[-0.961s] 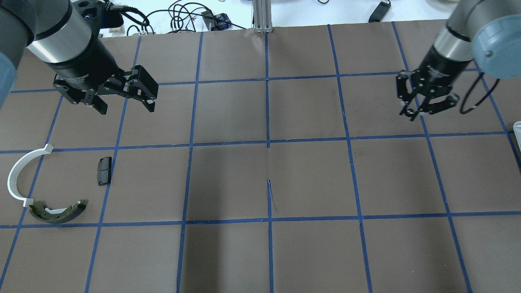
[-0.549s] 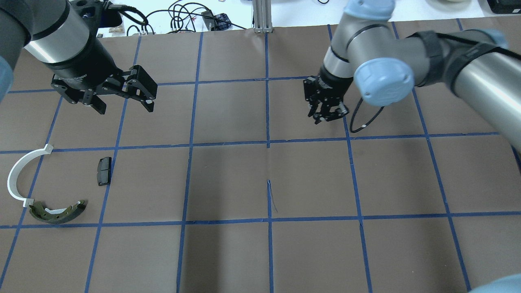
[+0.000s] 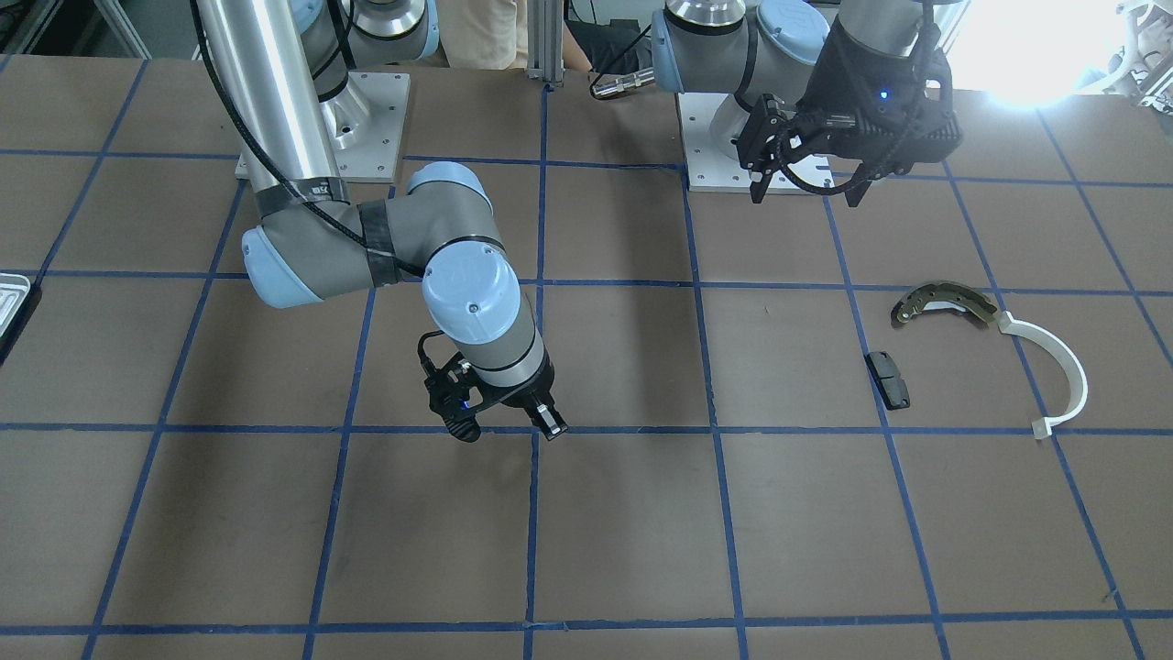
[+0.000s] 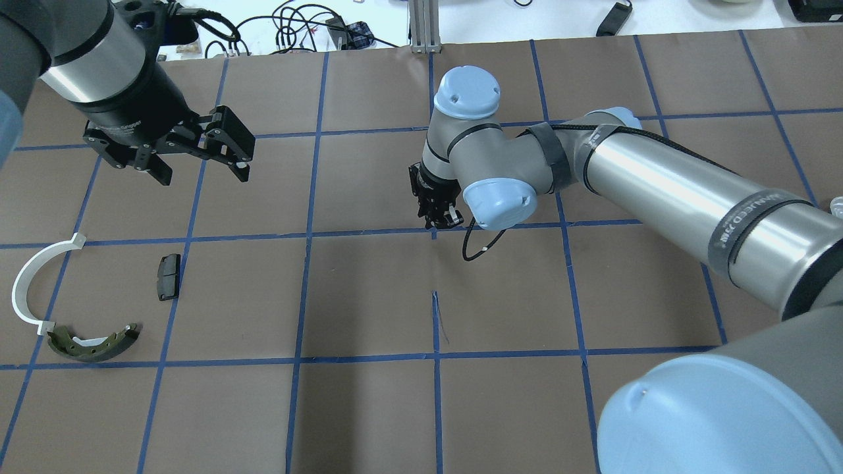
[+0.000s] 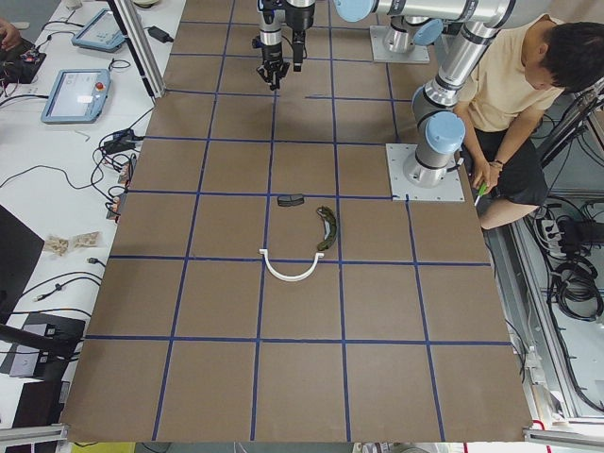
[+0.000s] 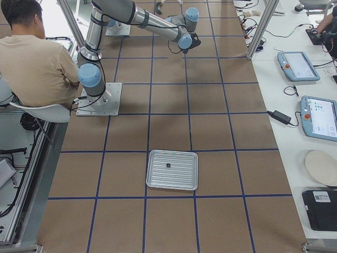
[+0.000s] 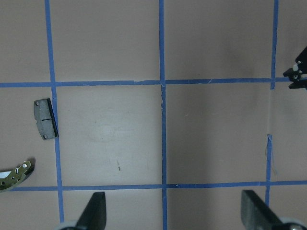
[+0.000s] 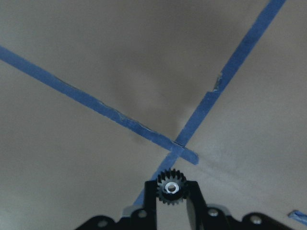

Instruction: Place bearing gear from tray to pile

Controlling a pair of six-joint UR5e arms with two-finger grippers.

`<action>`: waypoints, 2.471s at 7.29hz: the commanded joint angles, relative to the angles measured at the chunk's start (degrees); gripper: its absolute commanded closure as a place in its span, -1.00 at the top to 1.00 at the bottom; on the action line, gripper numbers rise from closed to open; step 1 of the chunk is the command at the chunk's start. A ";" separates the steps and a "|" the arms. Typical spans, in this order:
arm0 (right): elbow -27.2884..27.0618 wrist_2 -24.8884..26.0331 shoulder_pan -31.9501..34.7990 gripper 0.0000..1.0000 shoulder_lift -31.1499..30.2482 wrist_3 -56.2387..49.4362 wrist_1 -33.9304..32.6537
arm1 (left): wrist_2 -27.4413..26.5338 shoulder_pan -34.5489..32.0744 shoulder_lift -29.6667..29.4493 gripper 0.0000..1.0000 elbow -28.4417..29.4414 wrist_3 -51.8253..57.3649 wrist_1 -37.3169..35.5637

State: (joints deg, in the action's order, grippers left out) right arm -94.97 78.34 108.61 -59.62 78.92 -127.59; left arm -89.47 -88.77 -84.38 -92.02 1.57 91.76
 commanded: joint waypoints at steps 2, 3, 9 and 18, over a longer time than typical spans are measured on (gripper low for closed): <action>0.22 0.24 0.38 0.99 1.35 -0.69 -0.65 | 0.00 0.00 0.09 1.00 -0.44 -0.08 0.00; 0.65 0.32 0.29 1.00 1.09 -1.31 -0.65 | 0.17 0.00 0.18 1.00 -0.96 -0.25 -0.26; 7.43 7.50 -23.82 1.00 -16.28 -46.48 30.51 | 0.70 -4.28 -6.48 1.00 -0.88 -9.83 -7.00; -4.94 15.62 -75.37 0.89 -7.64 -137.43 5.47 | -0.09 -22.05 -35.22 1.00 -1.33 -28.82 -32.78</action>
State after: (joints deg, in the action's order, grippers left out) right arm -96.29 94.23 36.52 -71.04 -54.14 -114.07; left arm -89.40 -109.37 -116.88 -93.64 -26.63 60.33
